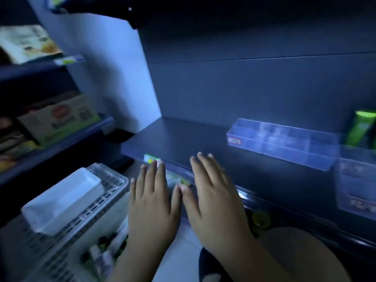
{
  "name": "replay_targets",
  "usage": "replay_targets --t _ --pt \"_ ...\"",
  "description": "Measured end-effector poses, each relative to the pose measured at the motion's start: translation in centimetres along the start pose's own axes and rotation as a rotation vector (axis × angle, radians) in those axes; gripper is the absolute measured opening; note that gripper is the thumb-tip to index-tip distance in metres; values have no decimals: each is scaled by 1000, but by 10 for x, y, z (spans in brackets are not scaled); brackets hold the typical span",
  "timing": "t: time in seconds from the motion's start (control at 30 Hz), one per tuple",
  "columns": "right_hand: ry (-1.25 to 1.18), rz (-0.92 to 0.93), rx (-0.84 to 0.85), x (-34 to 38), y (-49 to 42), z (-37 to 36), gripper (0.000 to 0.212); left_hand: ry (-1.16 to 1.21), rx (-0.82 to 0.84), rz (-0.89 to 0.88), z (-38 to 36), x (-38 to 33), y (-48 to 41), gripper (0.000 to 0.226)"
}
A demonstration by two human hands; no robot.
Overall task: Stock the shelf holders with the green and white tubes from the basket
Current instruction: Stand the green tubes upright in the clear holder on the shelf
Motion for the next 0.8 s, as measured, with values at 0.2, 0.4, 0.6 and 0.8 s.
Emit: replay_targets --t 0.2,0.4,0.6,0.8 --pt "4 159 259 100 3 -111 71 -147 60 305 20 141 66 78" --pt "79 252 657 124 51 -226 66 -83 128 557 0 228 121 80" --pt "-10 125 792 130 68 -295 46 6 235 694 -41 285 151 72" --pt "-111 -34 815 113 42 -353 31 97 319 753 -97 326 150 62"
Point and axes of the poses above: each hand's wrist, its own y-axis away from the middle knuckle, its own z-axis out of the back of the hand, x = y × z, the point moved 3 cm from there along -y, towards the middle knuckle, and after that the axes turned 12 degrees about y, right-handed, at the moved point
